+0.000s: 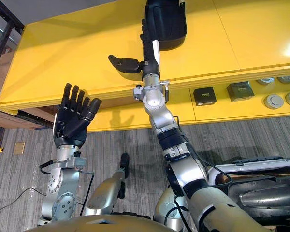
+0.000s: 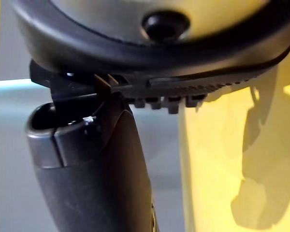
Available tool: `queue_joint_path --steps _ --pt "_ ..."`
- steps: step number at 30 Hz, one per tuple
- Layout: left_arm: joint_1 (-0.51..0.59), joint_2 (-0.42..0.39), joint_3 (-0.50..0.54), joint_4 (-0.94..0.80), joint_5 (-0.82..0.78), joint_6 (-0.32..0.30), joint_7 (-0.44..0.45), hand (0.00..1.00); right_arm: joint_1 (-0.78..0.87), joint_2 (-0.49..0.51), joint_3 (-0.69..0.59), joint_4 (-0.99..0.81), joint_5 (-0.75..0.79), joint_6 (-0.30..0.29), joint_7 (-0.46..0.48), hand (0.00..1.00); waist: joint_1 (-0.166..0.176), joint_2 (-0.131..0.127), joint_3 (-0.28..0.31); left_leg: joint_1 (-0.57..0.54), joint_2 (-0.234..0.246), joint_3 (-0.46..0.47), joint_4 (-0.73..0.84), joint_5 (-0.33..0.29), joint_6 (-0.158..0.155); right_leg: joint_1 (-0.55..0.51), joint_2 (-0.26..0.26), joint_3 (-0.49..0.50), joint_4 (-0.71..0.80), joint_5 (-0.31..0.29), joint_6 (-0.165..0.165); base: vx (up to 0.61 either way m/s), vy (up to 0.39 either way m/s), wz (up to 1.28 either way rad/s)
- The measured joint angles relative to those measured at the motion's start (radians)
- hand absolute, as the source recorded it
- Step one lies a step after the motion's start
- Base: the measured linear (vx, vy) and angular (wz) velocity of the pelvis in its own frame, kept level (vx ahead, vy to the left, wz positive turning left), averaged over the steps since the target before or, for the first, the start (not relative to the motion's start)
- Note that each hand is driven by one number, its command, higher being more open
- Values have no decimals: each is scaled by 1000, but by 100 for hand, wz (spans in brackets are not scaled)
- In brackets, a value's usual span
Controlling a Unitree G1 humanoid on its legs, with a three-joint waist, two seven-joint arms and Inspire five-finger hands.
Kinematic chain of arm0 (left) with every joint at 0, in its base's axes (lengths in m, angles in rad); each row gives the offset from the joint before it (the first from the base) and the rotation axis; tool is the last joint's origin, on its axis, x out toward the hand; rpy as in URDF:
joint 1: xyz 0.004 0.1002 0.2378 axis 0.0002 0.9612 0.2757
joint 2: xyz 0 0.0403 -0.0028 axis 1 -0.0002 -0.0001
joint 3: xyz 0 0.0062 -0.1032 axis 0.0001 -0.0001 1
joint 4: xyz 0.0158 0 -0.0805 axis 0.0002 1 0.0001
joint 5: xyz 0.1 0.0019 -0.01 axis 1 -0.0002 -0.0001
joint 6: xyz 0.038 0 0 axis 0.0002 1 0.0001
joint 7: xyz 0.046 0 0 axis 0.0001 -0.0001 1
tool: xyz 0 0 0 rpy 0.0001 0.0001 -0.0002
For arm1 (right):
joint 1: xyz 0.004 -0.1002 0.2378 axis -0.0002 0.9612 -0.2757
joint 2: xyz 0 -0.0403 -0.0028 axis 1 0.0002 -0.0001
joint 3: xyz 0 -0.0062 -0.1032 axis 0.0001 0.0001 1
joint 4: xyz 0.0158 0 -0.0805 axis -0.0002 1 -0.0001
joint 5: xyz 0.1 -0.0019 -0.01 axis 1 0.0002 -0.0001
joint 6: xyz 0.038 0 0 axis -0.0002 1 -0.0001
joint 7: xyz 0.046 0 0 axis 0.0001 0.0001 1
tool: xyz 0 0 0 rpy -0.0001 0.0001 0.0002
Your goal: Walk over and take three plastic housings, then place them on the shelf
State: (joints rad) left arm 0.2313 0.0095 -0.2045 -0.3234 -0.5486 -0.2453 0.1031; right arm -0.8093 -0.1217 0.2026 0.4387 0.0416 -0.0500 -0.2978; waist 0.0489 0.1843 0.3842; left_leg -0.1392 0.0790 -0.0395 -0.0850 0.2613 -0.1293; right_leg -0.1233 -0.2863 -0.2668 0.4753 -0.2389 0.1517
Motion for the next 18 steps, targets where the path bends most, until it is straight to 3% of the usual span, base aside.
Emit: queue_joint_path --steps 7,13,18 --pt "-58 0 -35 4 -31 -41 3 100 -56 -1 -14 1 -28 0 -18 100 -9 -1 32 -29 4 4 0 5 3 -35 6 9 0 5 3 -19 -10 -2" --pt "-115 0 -41 8 -31 -62 43 100 -84 -2 -14 1 -27 -19 -15 100 -21 -19 64 -30 5 19 0 9 5 -33 11 21 -30 25 8 5 -15 -7" --pt "-124 4 -53 9 -30 -77 69 100 -84 -2 -14 1 24 -54 67 100 -24 -24 68 -32 4 29 0 7 7 -28 14 28 -63 47 13 3 -10 -5"
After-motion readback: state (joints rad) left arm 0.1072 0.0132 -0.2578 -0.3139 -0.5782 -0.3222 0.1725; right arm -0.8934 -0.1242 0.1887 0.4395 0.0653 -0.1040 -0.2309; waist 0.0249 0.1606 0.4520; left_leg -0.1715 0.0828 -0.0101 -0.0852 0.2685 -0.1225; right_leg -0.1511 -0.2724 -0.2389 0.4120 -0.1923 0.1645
